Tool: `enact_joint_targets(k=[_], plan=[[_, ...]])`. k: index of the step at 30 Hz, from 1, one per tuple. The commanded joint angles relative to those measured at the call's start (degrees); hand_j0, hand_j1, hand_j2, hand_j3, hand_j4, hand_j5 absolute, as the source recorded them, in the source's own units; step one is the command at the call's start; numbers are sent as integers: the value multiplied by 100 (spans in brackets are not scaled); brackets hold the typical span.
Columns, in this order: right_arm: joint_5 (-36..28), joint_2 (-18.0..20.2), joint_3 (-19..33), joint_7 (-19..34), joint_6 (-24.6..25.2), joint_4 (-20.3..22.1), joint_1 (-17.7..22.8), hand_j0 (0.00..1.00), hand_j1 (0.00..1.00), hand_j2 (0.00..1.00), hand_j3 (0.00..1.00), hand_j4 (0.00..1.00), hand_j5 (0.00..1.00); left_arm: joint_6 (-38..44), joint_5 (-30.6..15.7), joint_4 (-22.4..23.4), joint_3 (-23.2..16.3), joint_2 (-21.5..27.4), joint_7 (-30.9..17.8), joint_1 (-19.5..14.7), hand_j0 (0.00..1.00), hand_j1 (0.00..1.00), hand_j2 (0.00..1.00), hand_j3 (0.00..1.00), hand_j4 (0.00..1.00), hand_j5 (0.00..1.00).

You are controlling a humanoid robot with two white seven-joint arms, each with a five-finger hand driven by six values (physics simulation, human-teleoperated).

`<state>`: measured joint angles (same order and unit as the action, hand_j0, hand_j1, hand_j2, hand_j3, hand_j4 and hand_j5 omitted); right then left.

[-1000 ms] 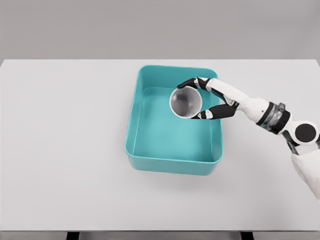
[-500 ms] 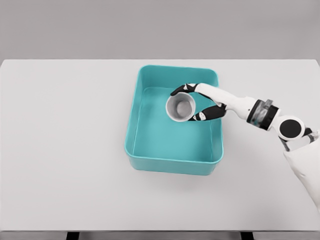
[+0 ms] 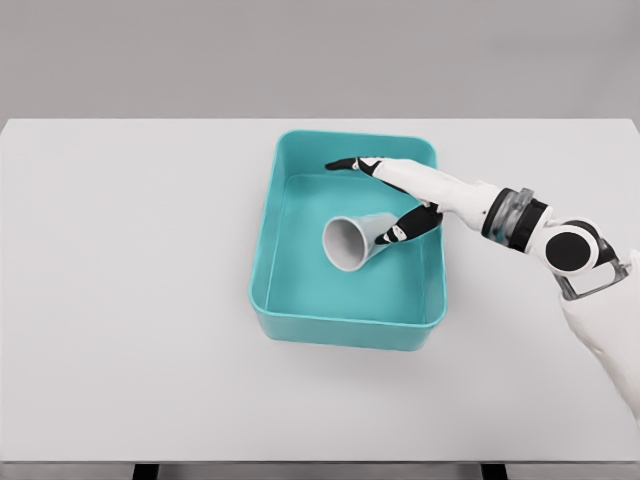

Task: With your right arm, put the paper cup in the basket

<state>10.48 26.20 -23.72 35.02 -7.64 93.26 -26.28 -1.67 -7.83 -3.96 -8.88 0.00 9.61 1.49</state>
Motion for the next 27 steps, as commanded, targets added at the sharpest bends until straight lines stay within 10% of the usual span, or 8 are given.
enact_joint_targets(k=[1, 4, 10, 15, 27], plan=[[-28, 8, 26, -2, -9, 69, 0, 100, 100, 100, 100, 100, 100, 0, 1, 0, 0, 0, -3, 0, 100, 100, 100, 100, 100, 100], [-133, 35, 87, -2, -9, 210, 9, 100, 100, 100, 100, 100, 100, 0, 1, 0, 0, 0, -3, 0, 100, 100, 100, 100, 100, 100], [-3350, 456, 1844, -2, -897, 386, 624, 100, 100, 100, 100, 100, 100, 0, 1, 0, 0, 0, -3, 0, 100, 100, 100, 100, 100, 100], [-3359, 492, 3119, -2, -897, 351, 1195, 100, 100, 100, 100, 100, 100, 0, 1, 0, 0, 0, -3, 0, 100, 100, 100, 100, 100, 100], [-2366, 676, 3199, -2, -888, 272, 2004, 100, 100, 100, 100, 100, 100, 0, 1, 0, 0, 0, -3, 0, 100, 100, 100, 100, 100, 100]])
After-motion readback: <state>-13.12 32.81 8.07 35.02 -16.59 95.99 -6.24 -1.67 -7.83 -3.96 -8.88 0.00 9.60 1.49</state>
